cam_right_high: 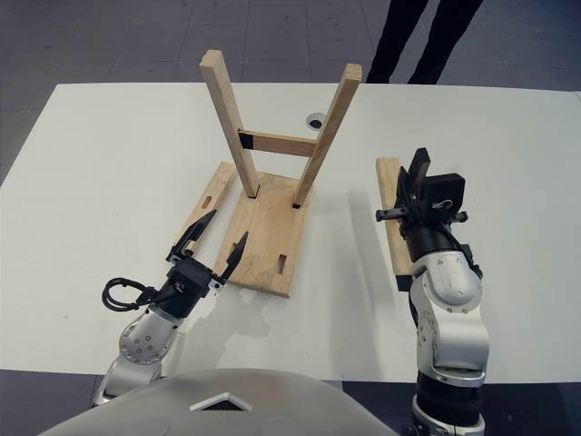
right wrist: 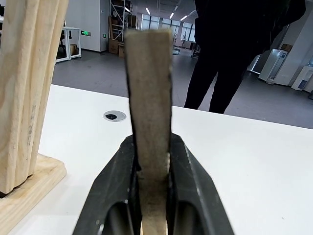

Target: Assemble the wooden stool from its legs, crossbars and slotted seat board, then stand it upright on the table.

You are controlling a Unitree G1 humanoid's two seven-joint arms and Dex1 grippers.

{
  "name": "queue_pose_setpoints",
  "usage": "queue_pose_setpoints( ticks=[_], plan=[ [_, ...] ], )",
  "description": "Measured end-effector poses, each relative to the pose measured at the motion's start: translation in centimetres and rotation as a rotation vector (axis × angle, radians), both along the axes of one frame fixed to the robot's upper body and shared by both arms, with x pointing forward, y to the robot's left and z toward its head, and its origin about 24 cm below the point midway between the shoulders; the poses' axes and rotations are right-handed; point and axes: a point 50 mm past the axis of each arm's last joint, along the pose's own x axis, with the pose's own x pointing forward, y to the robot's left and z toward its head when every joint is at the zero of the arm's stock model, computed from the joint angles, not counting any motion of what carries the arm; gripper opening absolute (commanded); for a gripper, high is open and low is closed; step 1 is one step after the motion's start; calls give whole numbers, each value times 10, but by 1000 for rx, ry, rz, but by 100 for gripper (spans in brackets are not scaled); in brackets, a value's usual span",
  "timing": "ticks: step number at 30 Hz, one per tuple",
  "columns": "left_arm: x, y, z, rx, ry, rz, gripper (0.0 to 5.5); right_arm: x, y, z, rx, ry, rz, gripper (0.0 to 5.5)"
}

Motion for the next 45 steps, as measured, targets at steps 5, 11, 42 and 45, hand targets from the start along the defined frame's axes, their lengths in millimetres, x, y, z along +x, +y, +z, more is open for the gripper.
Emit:
queue_pose_setpoints(
  ticks=[5, 11, 42, 45],
  plan=[
    [-1, 1, 0, 2, 4, 7, 301, -6, 5, -35, 52, 151, 7, 40],
    [-4, 3, -2, 2, 19, 13, 301, -7, 7, -45, 89, 155, 0, 40],
    [0, 1, -2, 0, 11, 11, 301, -26, 5, -41, 36, 193, -13, 385],
    [0, 1, -2, 0, 11, 11, 301, -35, 6, -37, 34, 210, -11, 385]
  ],
)
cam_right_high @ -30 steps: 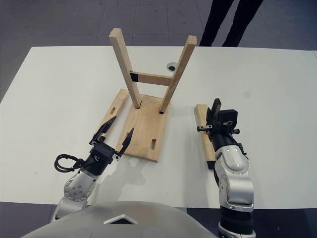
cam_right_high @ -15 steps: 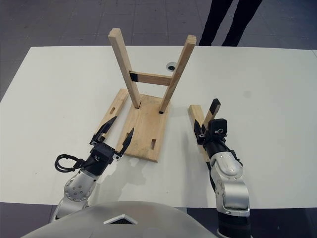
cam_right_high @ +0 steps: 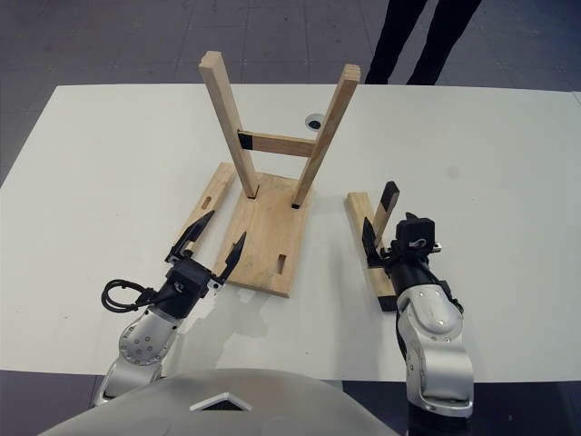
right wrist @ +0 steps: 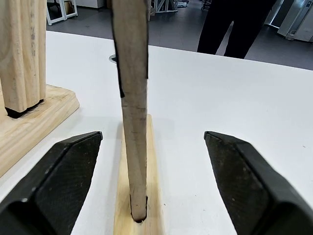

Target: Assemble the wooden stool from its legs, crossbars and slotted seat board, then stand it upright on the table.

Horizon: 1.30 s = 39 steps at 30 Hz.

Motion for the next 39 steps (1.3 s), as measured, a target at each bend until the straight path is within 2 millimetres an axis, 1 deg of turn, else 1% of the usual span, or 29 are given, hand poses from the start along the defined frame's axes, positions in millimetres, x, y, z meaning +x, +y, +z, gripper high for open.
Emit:
queue_pose_setpoints(
  ticks=[6, 9, 11, 12, 13, 15, 17, 18, 19, 21, 23, 24, 25, 26, 28, 30, 32, 34, 39],
  plan=[
    [0, 1, 0, 4, 0, 3, 301, -32, 2, -10, 35, 159, 28, 385],
    [0, 2, 0, 4, 1, 5, 301, -37, 3, -8, 41, 175, 42, 385],
    [0, 2, -1, 4, 3, 6, 301, -36, -2, 0, 19, 135, 19, 385],
    [0, 2, -1, 4, 3, 6, 301, -35, -5, 6, -2, 102, 1, 385],
    [0, 2, 0, 4, 2, 6, 301, -34, -7, 16, -25, 34, -17, 372],
    [0, 2, 0, 5, 0, 5, 301, -28, -9, 46, -78, -162, -34, 342],
    [1, 2, -1, 6, 4, 6, 301, -26, -8, 70, -109, -317, -36, 316],
    [1, 2, -2, 7, 7, 6, 301, -25, -6, 85, -127, -415, -28, 290],
    [1, 2, -2, 7, 5, 6, 301, -22, -5, 94, -138, -475, -21, 276],
    [3, 2, -3, 7, 5, 6, 301, -17, -5, 105, -149, -543, -13, 233],
    [3, 2, -4, 5, 7, 10, 301, -9, -5, 111, -137, -569, -3, 199],
    [4, 1, -4, 1, 6, 17, 301, 0, -7, 112, -104, -556, 2, 191],
    [4, 2, -4, -3, 5, 22, 301, 11, -9, 111, -63, -527, 4, 170],
    [4, 1, -4, -5, 5, 23, 301, 24, -11, 105, -9, -468, 10, 158],
    [4, 1, -4, -8, 2, 24, 301, 46, -12, 93, 63, -357, 24, 117],
    [3, 1, -4, -9, 2, 26, 301, 60, -11, 85, 104, -268, 39, 79],
    [3, 1, -4, -9, 3, 27, 301, 69, -9, 81, 145, -199, 53, 37],
    [2, 1, -5, -9, 7, 28, 301, 75, -5, 82, 189, -149, 76, 13],
    [0, 0, -7, -11, 20, 28, 301, 75, -10, 96, 195, -174, 55, 13]
  ],
)
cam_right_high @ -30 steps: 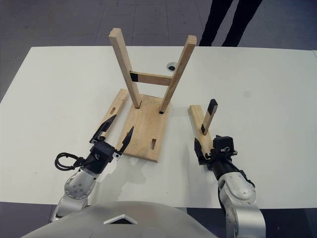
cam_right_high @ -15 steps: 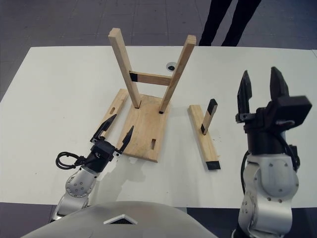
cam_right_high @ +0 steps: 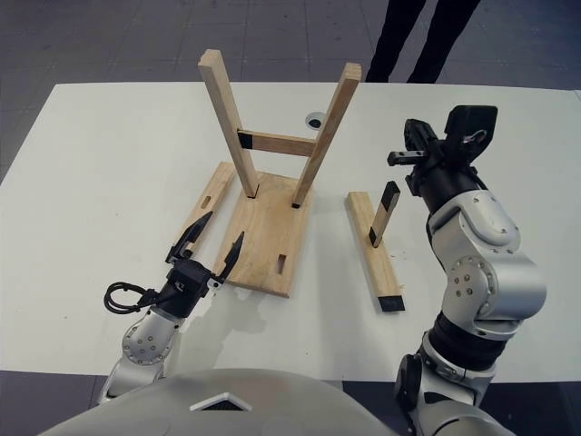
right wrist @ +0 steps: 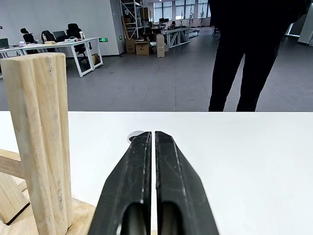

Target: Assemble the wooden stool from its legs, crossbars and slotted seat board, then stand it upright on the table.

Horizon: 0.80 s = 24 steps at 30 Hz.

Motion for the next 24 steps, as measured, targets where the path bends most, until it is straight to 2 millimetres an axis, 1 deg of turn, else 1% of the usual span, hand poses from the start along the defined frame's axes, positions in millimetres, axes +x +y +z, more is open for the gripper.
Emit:
queue_pose_setpoints(
  ticks=[2, 6, 11, 14, 24],
  plan=[
    [-1, 0, -1, -1, 6, 1, 301, 1, 1, 7, -6, -30, 0, 13],
    [-3, 0, -2, -1, 13, 5, 301, 7, 11, 12, -18, -47, 25, 13],
    [-3, 1, -2, -1, 13, 7, 301, 17, 23, -5, -25, 23, 55, 13],
    [-3, 0, -2, -2, 13, 7, 301, 21, 23, -9, -44, 31, 42, 13],
    [-3, 0, -2, -4, 13, 6, 301, 25, 26, -10, -96, 26, 36, 13]
  ],
)
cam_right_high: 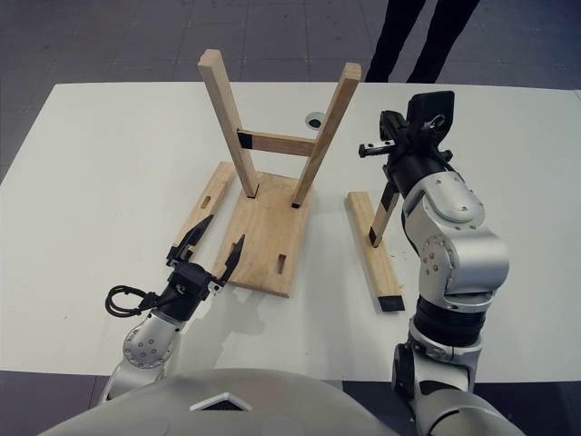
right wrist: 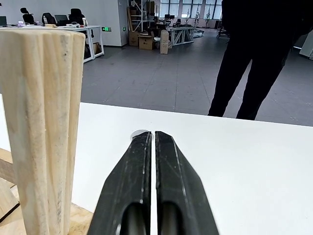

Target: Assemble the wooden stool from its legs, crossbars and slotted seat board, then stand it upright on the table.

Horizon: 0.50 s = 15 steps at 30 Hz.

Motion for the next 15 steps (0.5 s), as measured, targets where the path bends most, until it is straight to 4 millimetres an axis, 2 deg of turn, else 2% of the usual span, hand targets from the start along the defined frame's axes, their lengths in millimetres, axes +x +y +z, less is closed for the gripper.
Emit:
queue_pose_setpoints(
  ticks=[6, 12, 15],
  plan=[
    [0, -1, 0, -2, -3, -4, 301, 0, 2, 5, 2, -20, 8, 13],
    [2, -1, 2, -2, -11, -5, 301, 2, 8, 39, 7, -176, 25, 13],
    [2, -1, 2, -2, -11, -5, 301, 2, 11, 43, 15, -200, 32, 13]
  ],
)
